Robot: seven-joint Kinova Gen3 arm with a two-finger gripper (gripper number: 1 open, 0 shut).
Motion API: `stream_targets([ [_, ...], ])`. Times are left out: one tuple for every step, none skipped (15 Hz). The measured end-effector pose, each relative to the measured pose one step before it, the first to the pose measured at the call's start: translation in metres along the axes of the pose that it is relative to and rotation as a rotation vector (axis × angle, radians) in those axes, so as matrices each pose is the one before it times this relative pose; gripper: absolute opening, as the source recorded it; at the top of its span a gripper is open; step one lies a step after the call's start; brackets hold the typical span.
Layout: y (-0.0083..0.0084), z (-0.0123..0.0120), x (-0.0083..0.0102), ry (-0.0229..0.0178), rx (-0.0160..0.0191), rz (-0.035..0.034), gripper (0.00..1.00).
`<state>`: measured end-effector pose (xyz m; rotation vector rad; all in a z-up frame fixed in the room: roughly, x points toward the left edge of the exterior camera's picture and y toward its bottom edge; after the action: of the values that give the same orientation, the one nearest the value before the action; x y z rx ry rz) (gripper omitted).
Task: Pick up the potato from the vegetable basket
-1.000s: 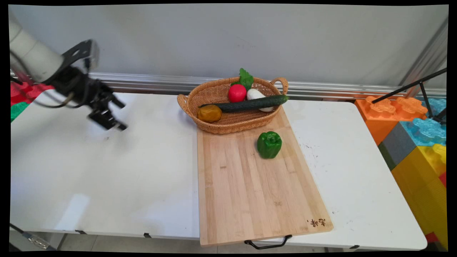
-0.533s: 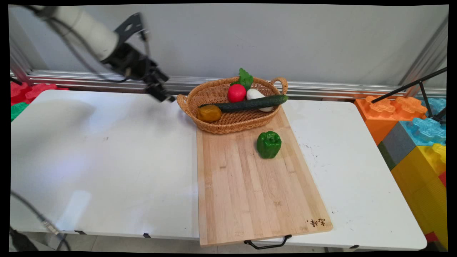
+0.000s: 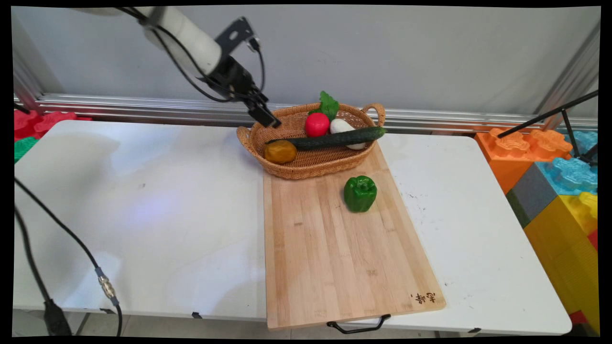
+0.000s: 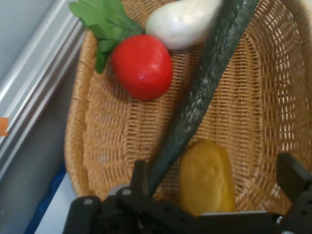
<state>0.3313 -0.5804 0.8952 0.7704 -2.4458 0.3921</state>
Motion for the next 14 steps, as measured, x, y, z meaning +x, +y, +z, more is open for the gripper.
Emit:
stream_targets([
  [-0.00274,0.01149,0.00043,0.00144,-0.00981,-0.00383,1.00],
  [-0.00379,0.01522,-0.00041,0.00040,-0.01338,-0.00307,1.00],
  [-0.00261,0.00876,-0.00072,0.00059,-0.00701,-0.00201,1.00],
  [-0.00423,0.01386,-0.00173,-0.00043,-0.01153,-0.00205,1.00],
  [-0.00349,0.01065,-0.00177,-0.00153,-0.00947,-0.00213,1.00],
  [-0.00298,0.00832,-0.00147,-0.00239,-0.00729,-0.00205,1.00],
  [-0.00305,0.00895,-0.00193,-0.00463,-0.00924,-0.00370,1.00],
  [-0.00235,0.00626,-0.00214,-0.00505,-0.00786,-0.00530,1.00],
  [-0.00176,0.00643,-0.00222,-0.00697,-0.01118,-0.00769,1.00],
  [-0.00120,0.00464,-0.00155,-0.00644,-0.00974,-0.00672,1.00],
  [-0.00122,0.00425,-0.00219,-0.00835,-0.00955,-0.00723,1.00],
  [-0.00104,0.00339,-0.00156,-0.00790,-0.00783,-0.00441,1.00],
  [-0.00102,0.00248,-0.00122,-0.00623,-0.00487,-0.00294,1.00],
  [-0.00123,0.00269,-0.00154,-0.00648,-0.00487,-0.00397,1.00],
])
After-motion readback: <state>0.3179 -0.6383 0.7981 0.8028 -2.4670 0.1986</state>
